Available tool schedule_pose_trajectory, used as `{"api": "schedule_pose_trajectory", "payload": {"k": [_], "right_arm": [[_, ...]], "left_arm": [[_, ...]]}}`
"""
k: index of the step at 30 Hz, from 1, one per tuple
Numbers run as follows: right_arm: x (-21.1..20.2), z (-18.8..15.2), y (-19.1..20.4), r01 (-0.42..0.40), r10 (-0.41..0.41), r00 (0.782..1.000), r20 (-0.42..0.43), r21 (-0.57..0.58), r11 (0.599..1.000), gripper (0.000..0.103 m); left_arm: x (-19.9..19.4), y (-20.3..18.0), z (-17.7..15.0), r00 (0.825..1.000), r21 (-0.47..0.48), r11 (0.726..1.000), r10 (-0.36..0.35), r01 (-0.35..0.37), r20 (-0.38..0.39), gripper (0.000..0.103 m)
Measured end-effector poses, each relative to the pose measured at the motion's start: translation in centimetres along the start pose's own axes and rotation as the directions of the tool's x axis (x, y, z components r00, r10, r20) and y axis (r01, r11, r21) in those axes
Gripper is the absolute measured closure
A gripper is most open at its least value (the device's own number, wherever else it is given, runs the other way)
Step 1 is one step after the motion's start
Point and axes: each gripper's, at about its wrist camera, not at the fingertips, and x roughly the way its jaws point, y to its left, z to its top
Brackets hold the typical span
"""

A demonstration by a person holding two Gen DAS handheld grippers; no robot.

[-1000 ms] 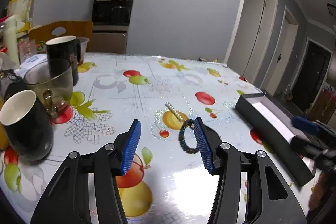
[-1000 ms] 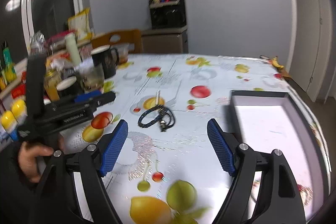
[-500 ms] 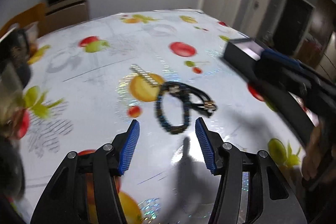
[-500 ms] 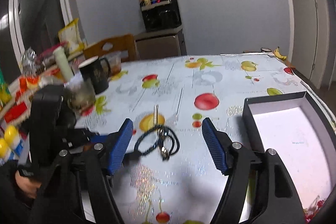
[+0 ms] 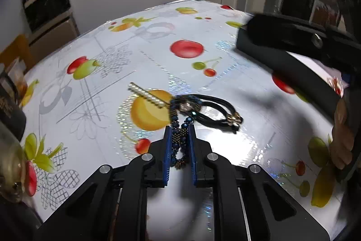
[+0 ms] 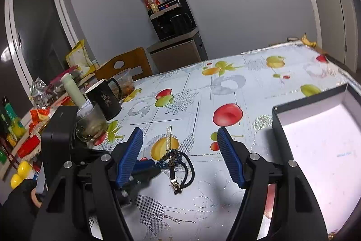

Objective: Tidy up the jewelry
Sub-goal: 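Move the left tool to the black beaded bracelet and close on it, then lift the beaded bracelet with the left tool while the right tool grasps the black charm hair tie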

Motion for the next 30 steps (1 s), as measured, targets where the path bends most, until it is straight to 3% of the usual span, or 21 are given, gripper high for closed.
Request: {"api": "schedule_pose_trajectory", "payload": {"k": [2,7,10,13,19,23,24,28,30], "right_arm": [[0.1,-0.1,-0.4,0.005,-0.005,1.000,-0.007,0.013,1.000,0.035],[0.0,-0.4,-0.8,-0.017,0.017,1.000,-0.014,0.048,0.999,0.035],[-0.1,-0.6,-0.4,-0.032,0.032,0.999,-0.017,0.038,0.999,0.035],[0.6,-1.0,0.5,-0.027,0.027,0.998,-0.059,-0.008,1.000,0.035],[2.6,-1.8,2.1,-0.040,0.021,0.982,-0.185,-0.101,0.994,0.035],[4.5,-2.2,2.2,-0.019,-0.019,0.957,-0.291,-0.129,0.991,0.035],[5.0,-2.4,2.0,-0.003,-0.035,0.948,-0.317,-0.120,0.993,0.036],[5.2,-2.8,1.3,0.004,-0.037,0.936,-0.349,-0.094,0.996,0.065],[5.3,-2.9,1.4,-0.003,-0.031,0.935,-0.354,-0.093,0.996,0.070]], "left_arm": [[-0.2,1.0,0.0,1.000,-0.043,0.999,-0.026,0.027,0.013,0.089],[-3.3,2.6,-0.1,0.987,-0.120,0.990,-0.060,0.079,0.150,0.089],[-6.2,3.7,-0.1,0.958,-0.177,0.972,-0.101,0.152,0.268,0.089],[-8.3,4.3,0.0,0.932,-0.203,0.963,-0.099,0.178,0.349,0.089],[-9.9,5.3,-0.1,0.911,-0.243,0.951,-0.079,0.190,0.404,0.089],[-10.5,5.4,-0.1,0.905,-0.244,0.949,-0.083,0.200,0.418,0.089],[-10.6,5.4,-0.2,0.904,-0.240,0.948,-0.092,0.208,0.417,0.089],[-10.5,5.7,-0.3,0.903,-0.246,0.946,-0.093,0.212,0.418,0.089],[-10.5,5.8,-0.4,0.903,-0.250,0.944,-0.097,0.217,0.418,0.089]]}}
